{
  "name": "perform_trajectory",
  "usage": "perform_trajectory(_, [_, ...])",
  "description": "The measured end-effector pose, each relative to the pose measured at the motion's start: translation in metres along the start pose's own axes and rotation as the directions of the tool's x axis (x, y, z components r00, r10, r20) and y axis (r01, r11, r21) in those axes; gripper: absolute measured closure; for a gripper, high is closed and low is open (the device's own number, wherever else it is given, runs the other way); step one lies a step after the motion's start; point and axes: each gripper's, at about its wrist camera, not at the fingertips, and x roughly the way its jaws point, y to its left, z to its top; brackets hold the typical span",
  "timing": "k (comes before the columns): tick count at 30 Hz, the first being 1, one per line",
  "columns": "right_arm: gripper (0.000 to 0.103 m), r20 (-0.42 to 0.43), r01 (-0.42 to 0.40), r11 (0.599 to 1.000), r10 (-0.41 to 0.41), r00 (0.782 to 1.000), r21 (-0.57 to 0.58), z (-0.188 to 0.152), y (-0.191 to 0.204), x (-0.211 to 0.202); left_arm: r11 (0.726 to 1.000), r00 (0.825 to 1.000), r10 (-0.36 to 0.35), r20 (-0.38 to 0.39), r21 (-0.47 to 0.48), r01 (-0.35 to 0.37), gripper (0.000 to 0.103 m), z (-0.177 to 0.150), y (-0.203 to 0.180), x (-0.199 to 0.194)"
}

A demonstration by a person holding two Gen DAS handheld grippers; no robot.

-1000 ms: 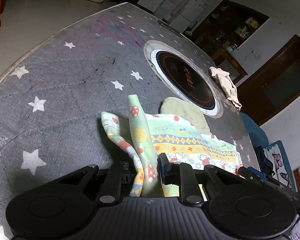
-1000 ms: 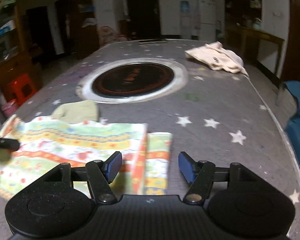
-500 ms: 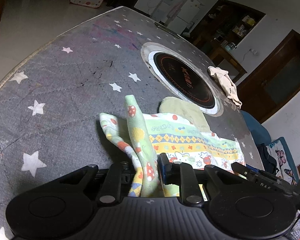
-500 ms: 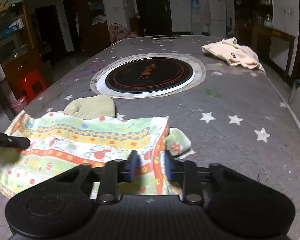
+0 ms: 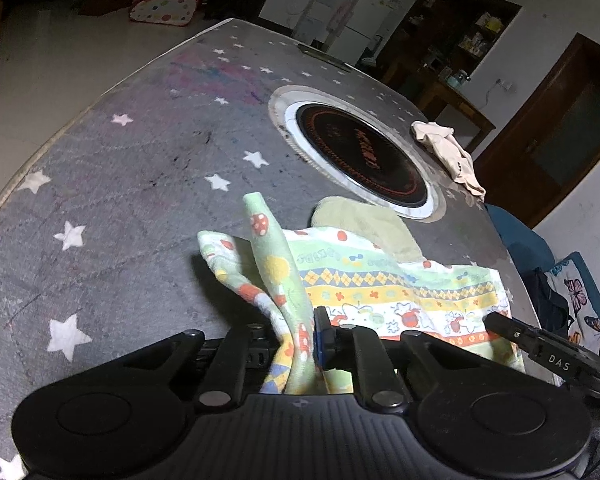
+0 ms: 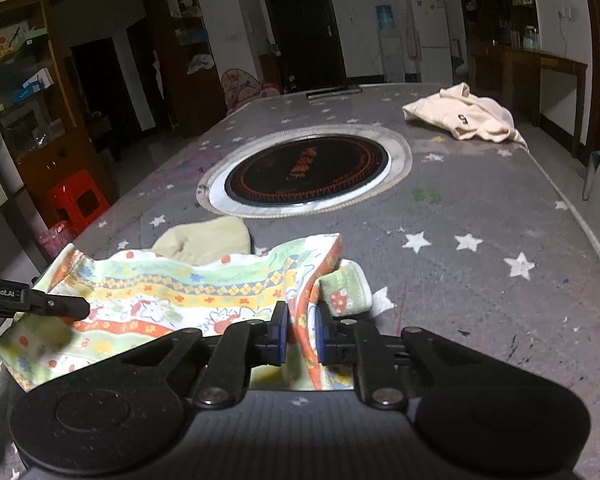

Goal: Fold clothes

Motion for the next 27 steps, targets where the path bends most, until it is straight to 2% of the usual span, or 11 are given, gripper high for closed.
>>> perform_trajectory(12, [0.094, 0.079, 0.048, 0.998, -0.045, 0.996, -0.039, 0.015, -0.003, -0.042, 0.995, 0.999, -0.045, -0.001, 0.091, 0.045, 0.09, 0.007, -0.045, -0.001])
perform_trajectory(27, [0.094, 0.131, 0.127, 0.99, -0.119, 0.984, -0.053, 0.015, -0.018, -0.077, 0.976, 0.998, -0.067, -0.022, 0.207, 0.07, 0.09, 0.008, -0.102, 0.007])
